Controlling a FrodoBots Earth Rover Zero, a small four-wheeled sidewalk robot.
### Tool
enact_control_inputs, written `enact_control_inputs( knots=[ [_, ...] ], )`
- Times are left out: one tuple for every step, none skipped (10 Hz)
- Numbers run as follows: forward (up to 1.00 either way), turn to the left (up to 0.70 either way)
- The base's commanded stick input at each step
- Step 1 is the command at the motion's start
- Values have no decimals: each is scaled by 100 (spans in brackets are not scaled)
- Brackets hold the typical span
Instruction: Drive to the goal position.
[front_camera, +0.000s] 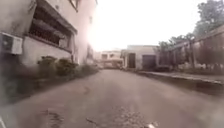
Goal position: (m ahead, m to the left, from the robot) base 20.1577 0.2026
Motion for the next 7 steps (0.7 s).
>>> enact_control_inputs(
  knots=[
    [100, 0],
    [100, 0],
    [100, 0],
    [100, 0],
    [100, 0],
    [100, 0],
    [100, 0]
  ],
)
